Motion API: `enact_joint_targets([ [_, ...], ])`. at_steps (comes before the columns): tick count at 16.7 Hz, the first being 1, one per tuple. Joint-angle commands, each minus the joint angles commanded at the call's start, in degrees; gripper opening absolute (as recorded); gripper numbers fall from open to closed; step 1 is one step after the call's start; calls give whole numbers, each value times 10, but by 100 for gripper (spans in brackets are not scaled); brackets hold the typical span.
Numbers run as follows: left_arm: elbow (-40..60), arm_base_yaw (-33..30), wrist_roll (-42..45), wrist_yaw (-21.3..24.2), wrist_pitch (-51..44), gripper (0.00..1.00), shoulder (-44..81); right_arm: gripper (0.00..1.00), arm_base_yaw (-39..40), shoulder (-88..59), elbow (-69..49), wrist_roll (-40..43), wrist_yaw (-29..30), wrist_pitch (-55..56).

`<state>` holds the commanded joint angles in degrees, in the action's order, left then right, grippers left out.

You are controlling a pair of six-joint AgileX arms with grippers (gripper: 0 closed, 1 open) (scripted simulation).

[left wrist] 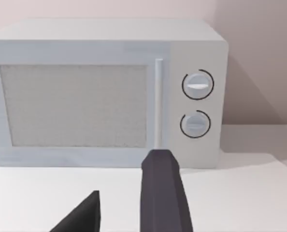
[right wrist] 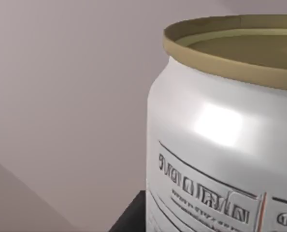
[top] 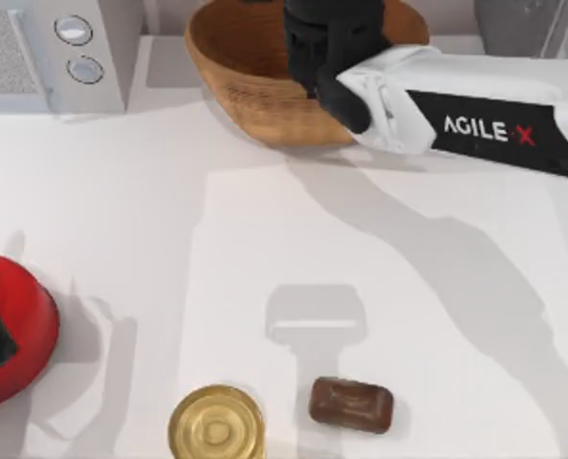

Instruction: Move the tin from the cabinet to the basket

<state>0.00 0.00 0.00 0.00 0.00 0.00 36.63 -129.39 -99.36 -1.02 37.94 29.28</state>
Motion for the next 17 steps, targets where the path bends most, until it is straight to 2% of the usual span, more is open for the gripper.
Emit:
enact_joint_targets([
  [12, 0, 0, 0, 0, 0, 100, 0, 0, -15, -50, -62, 1, -15, -11],
  [17, 0, 0, 0, 0, 0, 100, 0, 38, -15, -50, -62, 1, -15, -11],
])
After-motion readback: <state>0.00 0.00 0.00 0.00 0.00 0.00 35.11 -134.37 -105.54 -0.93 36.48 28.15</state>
